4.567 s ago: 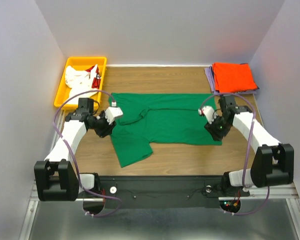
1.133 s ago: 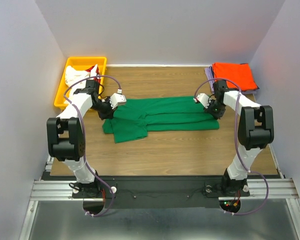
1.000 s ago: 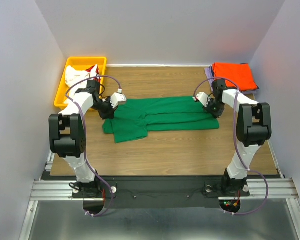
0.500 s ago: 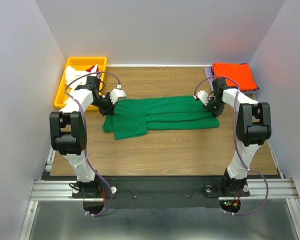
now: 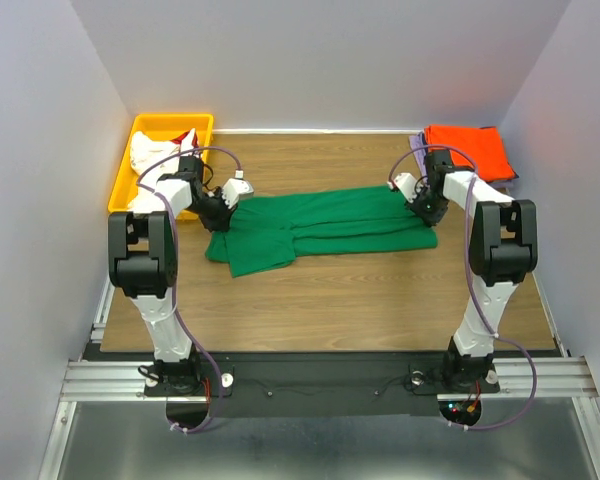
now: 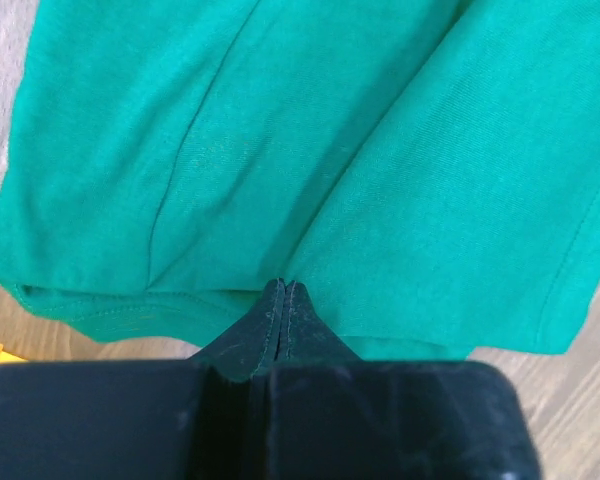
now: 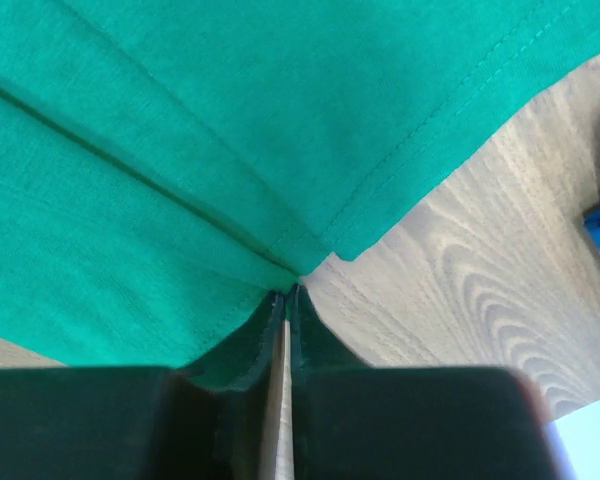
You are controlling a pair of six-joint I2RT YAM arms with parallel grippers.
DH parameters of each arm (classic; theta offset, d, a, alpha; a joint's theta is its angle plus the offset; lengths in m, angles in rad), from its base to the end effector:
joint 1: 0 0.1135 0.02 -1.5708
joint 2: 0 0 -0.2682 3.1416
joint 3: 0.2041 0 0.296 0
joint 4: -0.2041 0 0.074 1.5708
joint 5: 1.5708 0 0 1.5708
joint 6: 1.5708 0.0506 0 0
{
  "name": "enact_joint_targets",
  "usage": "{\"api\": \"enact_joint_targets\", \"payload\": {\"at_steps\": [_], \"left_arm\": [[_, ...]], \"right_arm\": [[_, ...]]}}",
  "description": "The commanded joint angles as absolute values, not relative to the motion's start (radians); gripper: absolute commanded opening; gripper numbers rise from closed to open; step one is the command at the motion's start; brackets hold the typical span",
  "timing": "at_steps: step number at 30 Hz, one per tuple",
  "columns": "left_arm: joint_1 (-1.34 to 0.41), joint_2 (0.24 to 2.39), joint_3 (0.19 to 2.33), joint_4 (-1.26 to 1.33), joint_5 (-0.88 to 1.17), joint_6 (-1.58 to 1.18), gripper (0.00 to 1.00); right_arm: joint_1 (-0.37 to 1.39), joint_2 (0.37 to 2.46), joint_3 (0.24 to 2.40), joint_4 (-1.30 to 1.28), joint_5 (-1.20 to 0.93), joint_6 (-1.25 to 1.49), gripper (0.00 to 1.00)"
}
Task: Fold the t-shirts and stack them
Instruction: Fold the tshirt
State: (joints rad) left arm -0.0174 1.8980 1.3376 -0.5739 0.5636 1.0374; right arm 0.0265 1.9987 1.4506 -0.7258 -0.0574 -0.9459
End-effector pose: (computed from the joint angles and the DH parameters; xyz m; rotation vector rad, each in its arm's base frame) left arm 0.4324 -0.0346 0.1584 1.3813 2.0562 -0.3570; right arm 0.4461 0.0147 0.1386 -1.3416 2.5123 -0.1157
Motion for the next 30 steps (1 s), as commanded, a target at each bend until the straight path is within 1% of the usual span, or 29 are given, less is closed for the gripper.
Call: {"api": "enact_joint_targets", "payload": {"at_steps": [1, 2, 3, 4, 5, 7, 8, 12, 15, 17, 18, 19, 22, 24, 30], "left_arm": [[-0.008, 1.891, 1.368, -0.552, 0.546, 1.008, 0.12], [-0.008, 1.887, 1.367, -0.552, 0.545, 1.008, 0.19], [-0.008, 1.878, 1.361, -0.555, 0.548, 1.003, 0.22], [-0.008, 1.865, 1.355, -0.555, 0.549, 0.997, 0.28], [-0.008, 1.83, 1.348, -0.551, 0.555, 0.989, 0.33], [-0.008, 1.765, 1.33, -0.552, 0.568, 0.977, 0.37], [0.017, 1.741, 1.324, -0.554, 0.571, 0.967, 0.37], [0.025, 1.625, 1.273, -0.538, 0.578, 0.931, 0.41], [0.017, 1.522, 1.209, -0.543, 0.594, 0.94, 0.43], [0.002, 1.449, 1.168, -0.569, 0.589, 0.978, 0.43], [-0.055, 1.425, 1.119, -0.574, 0.581, 0.986, 0.43], [-0.078, 1.392, 1.091, -0.577, 0.569, 0.988, 0.43], [-0.177, 1.364, 0.979, -0.574, 0.514, 1.0, 0.43], [-0.213, 1.35, 0.904, -0.534, 0.479, 0.979, 0.43], [-0.33, 1.396, 0.824, -0.413, 0.393, 0.913, 0.44]], "right_arm": [[0.018, 2.003, 1.503, -0.704, -0.069, -0.884, 0.22], [0.02, 1.999, 1.506, -0.704, -0.066, -0.874, 0.3], [0.018, 1.991, 1.511, -0.704, -0.064, -0.856, 0.38], [0.018, 1.984, 1.516, -0.703, -0.063, -0.848, 0.42], [0.018, 1.958, 1.522, -0.704, -0.063, -0.838, 0.43], [0.018, 1.93, 1.545, -0.703, -0.063, -0.802, 0.43], [0.018, 1.912, 1.554, -0.703, -0.063, -0.787, 0.44], [0.017, 1.847, 1.571, -0.706, -0.089, -0.713, 0.42], [0.018, 1.807, 1.543, -0.73, -0.126, -0.675, 0.38], [0.018, 1.804, 1.526, -0.761, -0.178, -0.647, 0.33], [0.018, 1.804, 1.504, -0.788, -0.198, -0.635, 0.3], [0.018, 1.804, 1.49, -0.796, -0.215, -0.627, 0.29], [0.018, 1.802, 1.438, -0.81, -0.262, -0.598, 0.29], [0.018, 1.805, 1.419, -0.81, -0.279, -0.581, 0.29], [0.018, 1.845, 1.408, -0.808, -0.298, -0.545, 0.29]]}}
